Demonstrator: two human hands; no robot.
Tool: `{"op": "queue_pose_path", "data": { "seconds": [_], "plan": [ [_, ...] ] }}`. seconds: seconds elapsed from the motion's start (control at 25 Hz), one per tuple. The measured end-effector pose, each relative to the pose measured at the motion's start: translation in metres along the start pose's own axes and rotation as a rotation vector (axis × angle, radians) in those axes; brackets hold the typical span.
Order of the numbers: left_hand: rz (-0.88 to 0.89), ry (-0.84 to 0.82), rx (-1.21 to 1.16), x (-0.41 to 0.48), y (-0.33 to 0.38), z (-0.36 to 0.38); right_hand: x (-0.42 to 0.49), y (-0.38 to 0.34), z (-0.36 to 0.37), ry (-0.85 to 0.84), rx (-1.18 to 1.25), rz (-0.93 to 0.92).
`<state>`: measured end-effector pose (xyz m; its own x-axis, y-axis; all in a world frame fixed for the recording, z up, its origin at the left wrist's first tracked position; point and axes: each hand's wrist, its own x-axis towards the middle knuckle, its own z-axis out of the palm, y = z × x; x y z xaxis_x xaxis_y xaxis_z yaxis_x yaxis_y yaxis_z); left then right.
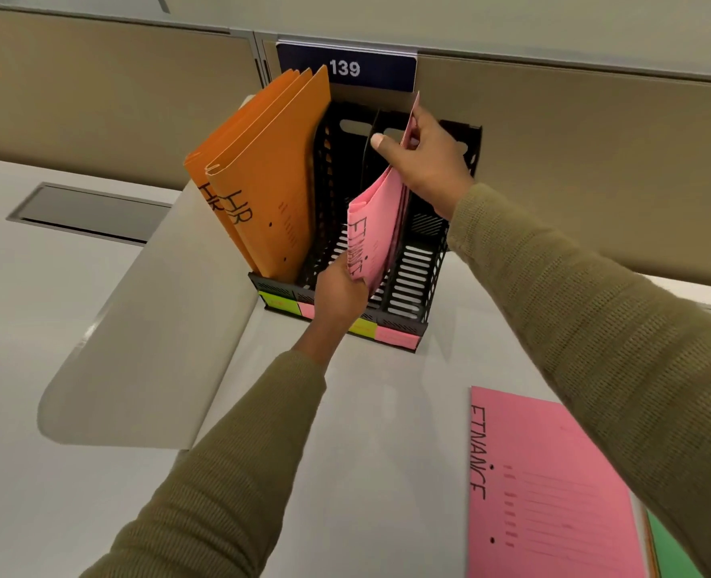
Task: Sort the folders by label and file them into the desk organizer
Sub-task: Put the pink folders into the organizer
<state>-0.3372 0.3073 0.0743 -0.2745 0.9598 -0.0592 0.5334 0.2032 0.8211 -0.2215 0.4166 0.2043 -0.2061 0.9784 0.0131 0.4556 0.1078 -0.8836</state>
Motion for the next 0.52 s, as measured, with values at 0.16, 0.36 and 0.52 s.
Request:
{"op": "queue_pose_path", "data": {
  "seconds": [0.16, 0.36, 0.52],
  "plan": [
    [-0.067, 0.112, -0.081, -0.022, -0.011, 0.007, -0.034, 0.011, -0.007, 0.106, 0.013, -0.026],
    [-0.051, 0.348, -0.093, -0.095, -0.031, 0.024, -0.131, 0.071, -0.023, 0.167, 0.033, 0.084],
    [-0.205, 0.027, -0.081, -0.163, -0.039, 0.064, -0.216, 0.133, -0.03, 0.094, -0.029, 0.313]
  ]
}}
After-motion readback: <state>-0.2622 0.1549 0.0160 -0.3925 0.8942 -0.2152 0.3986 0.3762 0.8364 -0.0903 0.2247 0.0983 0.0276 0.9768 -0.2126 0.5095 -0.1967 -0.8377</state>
